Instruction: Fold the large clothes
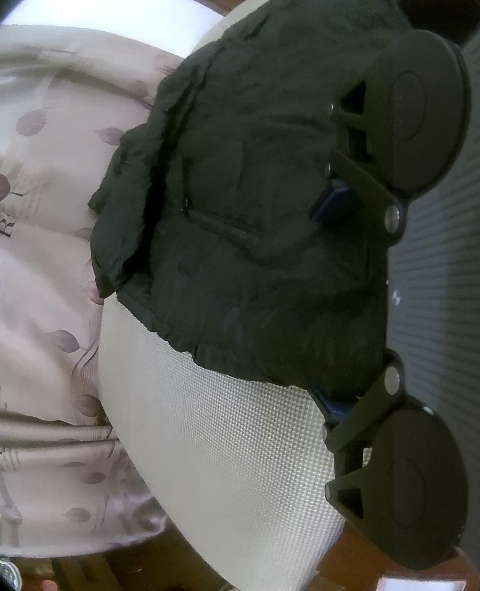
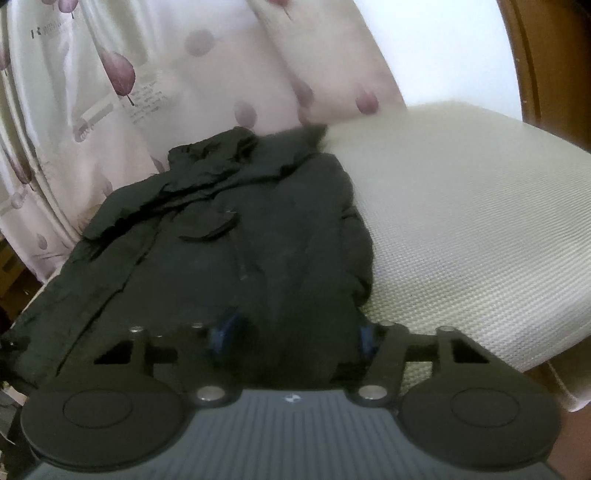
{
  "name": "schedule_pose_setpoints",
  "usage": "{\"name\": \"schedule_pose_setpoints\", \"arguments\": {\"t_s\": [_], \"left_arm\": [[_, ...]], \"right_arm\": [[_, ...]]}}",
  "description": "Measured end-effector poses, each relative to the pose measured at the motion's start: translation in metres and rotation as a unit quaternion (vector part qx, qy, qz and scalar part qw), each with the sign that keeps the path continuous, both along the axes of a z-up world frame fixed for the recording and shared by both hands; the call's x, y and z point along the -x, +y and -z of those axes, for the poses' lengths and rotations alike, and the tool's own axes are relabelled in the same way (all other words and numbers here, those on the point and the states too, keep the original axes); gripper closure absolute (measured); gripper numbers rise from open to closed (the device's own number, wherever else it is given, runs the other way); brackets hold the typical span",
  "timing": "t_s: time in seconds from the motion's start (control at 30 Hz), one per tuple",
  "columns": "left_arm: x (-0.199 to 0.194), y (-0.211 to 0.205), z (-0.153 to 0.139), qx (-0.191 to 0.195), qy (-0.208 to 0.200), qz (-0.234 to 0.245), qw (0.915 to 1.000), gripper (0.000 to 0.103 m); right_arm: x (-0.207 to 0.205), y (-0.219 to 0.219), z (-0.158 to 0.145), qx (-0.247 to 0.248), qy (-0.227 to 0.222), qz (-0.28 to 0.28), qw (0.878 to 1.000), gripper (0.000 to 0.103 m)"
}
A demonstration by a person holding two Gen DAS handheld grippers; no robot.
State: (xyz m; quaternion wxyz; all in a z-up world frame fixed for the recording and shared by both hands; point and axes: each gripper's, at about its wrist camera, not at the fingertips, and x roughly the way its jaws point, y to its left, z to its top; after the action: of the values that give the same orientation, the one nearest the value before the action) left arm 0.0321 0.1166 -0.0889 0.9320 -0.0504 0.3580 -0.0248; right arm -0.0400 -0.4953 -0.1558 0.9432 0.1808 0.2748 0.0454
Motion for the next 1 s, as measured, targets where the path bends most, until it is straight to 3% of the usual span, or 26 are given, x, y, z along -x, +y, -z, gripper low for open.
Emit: {"name": "schedule_pose_setpoints", "arguments": {"t_s": [0.2,0.4,0.43,0.53,0.57,0.67,0.77,0.9,0.93,0.97,1.0], "left_arm": [[-0.001,-0.005,0.0,-0.019,0.003,0.002,0.9998,0.014],[-0.002,-0.007,0.002,-0.024,0.004,0.006,0.9997,0.011],[-0.003,-0.007,0.003,-0.024,0.004,0.007,0.9997,0.011],[-0.003,-0.007,0.004,-0.021,0.001,0.012,0.9997,0.011],[-0.003,-0.006,0.004,-0.018,-0.002,0.014,0.9997,0.011],[-0.002,-0.005,0.005,-0.016,-0.007,0.02,0.9996,0.011],[-0.002,-0.001,0.005,-0.007,-0.012,0.029,0.9995,0.011],[-0.002,0.0,0.007,-0.009,-0.019,0.04,0.999,0.012],[-0.003,-0.001,0.006,-0.009,-0.021,0.043,0.9988,0.019],[-0.003,-0.001,0.006,-0.01,-0.025,0.044,0.9987,0.037],[-0.003,-0.001,0.004,-0.01,-0.027,0.046,0.9986,0.05]], "right_arm": [[0.001,-0.007,0.004,-0.021,-0.007,-0.001,1.0,0.052],[-0.002,-0.024,0.009,-0.071,-0.013,-0.022,0.997,0.043],[-0.002,-0.03,0.01,-0.084,-0.017,-0.039,0.996,0.034],[0.001,-0.049,0.018,-0.164,-0.022,-0.031,0.986,0.032],[0.001,-0.05,0.019,-0.17,-0.022,-0.028,0.985,0.032],[0.001,-0.034,0.011,-0.103,-0.017,-0.034,0.994,0.032],[0.0,-0.016,0.005,-0.047,-0.015,-0.041,0.998,0.025],[-0.003,-0.018,0.006,-0.056,-0.016,-0.047,0.997,0.023],[-0.003,-0.02,0.007,-0.061,-0.018,-0.048,0.997,0.024],[-0.002,-0.021,0.008,-0.06,-0.02,-0.042,0.997,0.029],[-0.002,-0.021,0.009,-0.051,-0.018,-0.035,0.998,0.06]]}}
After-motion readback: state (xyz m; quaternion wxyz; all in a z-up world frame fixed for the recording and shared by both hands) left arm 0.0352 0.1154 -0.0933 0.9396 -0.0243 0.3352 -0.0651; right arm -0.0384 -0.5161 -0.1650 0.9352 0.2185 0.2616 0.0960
